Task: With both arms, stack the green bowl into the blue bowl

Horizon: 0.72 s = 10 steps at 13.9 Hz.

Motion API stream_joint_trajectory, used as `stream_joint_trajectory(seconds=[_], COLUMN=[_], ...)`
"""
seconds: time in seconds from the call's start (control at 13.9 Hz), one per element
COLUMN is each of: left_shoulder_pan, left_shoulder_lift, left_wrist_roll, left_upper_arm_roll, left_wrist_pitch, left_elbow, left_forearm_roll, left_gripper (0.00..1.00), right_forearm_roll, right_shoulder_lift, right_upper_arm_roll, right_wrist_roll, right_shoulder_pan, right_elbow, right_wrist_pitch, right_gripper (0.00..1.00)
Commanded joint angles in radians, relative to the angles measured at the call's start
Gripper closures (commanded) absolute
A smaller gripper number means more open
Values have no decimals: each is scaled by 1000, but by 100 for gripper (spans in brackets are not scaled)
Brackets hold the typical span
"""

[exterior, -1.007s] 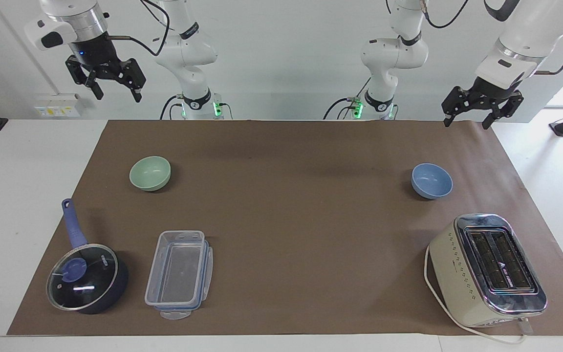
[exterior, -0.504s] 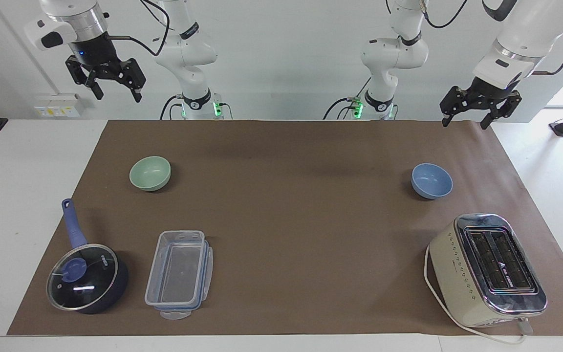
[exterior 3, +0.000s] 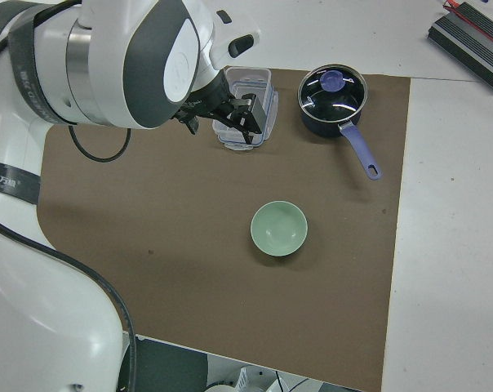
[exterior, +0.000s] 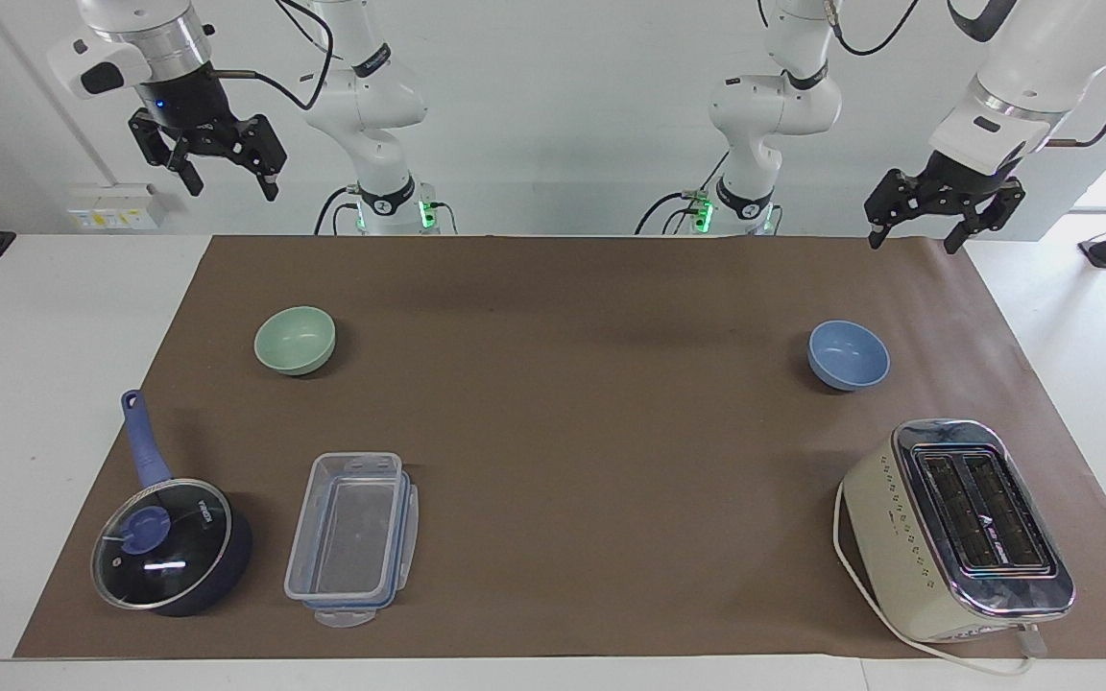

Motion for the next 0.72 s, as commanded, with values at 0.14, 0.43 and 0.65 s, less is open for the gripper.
stream_joint_trajectory(seconds=[0.14, 0.43, 0.65], left_shoulder_pan=[1, -1, -1], left_shoulder_lift=[-9, -9, -9], left_wrist_roll=[-4, 3, 7], left_upper_arm_roll=[-1, -1, -1], left_wrist_pitch=[-10, -10, -10], left_elbow=[-5, -5, -5], left_forearm_roll=[3, 3, 3], left_gripper=[0, 0, 0], right_forearm_roll=[4, 4, 4], right_shoulder_lift=[4, 4, 2], right_upper_arm_roll=[1, 1, 1], right_wrist_roll=[-23, -23, -23], right_shoulder_pan=[-12, -12, -12], right_elbow=[4, 4, 4], right_wrist_pitch=[11, 11, 11], right_gripper=[0, 0, 0])
